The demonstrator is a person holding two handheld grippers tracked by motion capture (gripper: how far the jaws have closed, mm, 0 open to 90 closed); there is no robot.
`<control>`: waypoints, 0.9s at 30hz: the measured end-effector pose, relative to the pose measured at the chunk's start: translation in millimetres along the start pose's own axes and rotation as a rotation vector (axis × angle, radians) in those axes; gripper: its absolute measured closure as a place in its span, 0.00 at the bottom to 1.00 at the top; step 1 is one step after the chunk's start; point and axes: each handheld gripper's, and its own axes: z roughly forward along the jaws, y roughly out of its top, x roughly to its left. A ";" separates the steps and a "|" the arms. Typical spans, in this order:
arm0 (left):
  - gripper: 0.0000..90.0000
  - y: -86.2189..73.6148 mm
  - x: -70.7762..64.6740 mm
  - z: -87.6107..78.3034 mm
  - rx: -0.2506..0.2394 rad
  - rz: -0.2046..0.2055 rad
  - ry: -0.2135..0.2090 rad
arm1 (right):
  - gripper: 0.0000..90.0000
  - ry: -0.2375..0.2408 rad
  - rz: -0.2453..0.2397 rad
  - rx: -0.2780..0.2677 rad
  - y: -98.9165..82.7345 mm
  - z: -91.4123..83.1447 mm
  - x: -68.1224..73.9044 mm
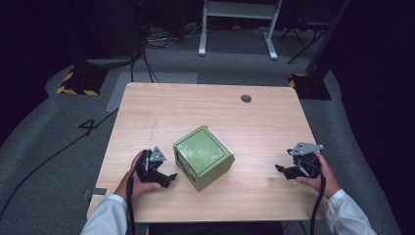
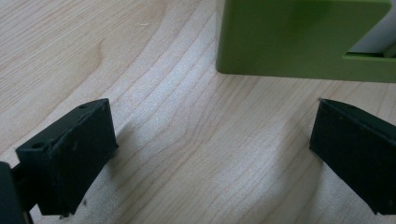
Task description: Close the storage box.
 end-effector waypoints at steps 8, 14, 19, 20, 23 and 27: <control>0.01 0.0 0.0 0.0 0.000 0.000 0.000 | 0.23 -0.004 0.069 0.002 -28.5 -4.0 -8.2; 0.00 0.0 0.0 0.0 0.000 0.000 0.000 | 0.23 0.003 0.117 0.001 -47.6 -5.2 -11.9; 0.00 0.0 0.0 0.0 0.000 0.000 0.000 | 0.23 -0.002 0.158 -0.005 -61.5 -5.6 -14.5; 0.01 0.0 0.0 0.0 0.000 0.000 0.000 | 0.23 -0.001 0.166 -0.008 -64.4 -5.2 -15.2; 0.00 0.0 0.0 -0.1 0.001 -0.001 0.001 | 0.22 0.012 0.208 -0.036 -72.9 -6.4 -16.8; 0.01 0.0 0.0 0.0 0.000 0.000 0.000 | 0.22 -0.003 0.242 -0.087 -82.8 -8.3 -15.9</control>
